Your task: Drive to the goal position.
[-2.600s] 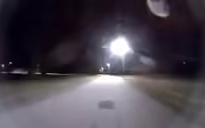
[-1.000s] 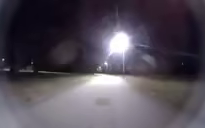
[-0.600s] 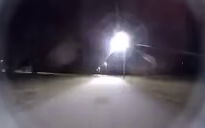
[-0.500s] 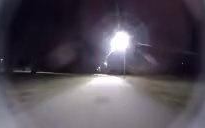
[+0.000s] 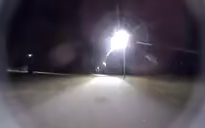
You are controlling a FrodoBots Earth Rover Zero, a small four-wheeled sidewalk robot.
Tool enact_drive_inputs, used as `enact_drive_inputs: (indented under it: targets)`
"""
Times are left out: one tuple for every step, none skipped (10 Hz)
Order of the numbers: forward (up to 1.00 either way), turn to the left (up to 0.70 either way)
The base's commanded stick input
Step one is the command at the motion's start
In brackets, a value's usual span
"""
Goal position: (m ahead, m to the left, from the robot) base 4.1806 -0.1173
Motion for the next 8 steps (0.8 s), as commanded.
enact_drive_inputs:
  targets:
    - [0.40, 0.00]
    - [0.07, 0.00]
    - [0.20, 0.00]
    - [0.33, 0.00]
    - [0.46, 0.00]
    - [0.59, 0.00]
    - [0.72, 0.00]
    - [0.85, 0.00]
